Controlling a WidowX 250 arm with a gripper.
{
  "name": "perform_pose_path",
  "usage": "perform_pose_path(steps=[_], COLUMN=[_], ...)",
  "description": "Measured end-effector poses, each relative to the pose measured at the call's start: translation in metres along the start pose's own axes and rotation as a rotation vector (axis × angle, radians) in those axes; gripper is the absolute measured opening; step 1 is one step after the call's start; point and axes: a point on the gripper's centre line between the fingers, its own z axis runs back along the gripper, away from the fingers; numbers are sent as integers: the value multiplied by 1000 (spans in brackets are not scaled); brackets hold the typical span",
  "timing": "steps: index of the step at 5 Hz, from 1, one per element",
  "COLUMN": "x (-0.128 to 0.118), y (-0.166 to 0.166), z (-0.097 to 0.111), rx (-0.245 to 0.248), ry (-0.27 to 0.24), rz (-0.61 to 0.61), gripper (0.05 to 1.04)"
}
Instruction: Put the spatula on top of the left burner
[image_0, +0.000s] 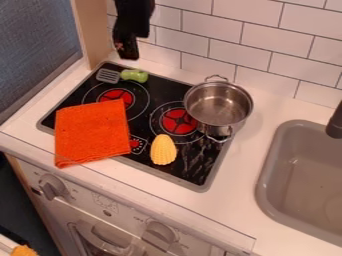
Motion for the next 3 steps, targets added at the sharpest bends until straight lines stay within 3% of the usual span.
perform_pose_path(steps=[3], x=[1], y=[0], z=[3], rx=[6], ry=[0], rz=[-2], gripper=[1000])
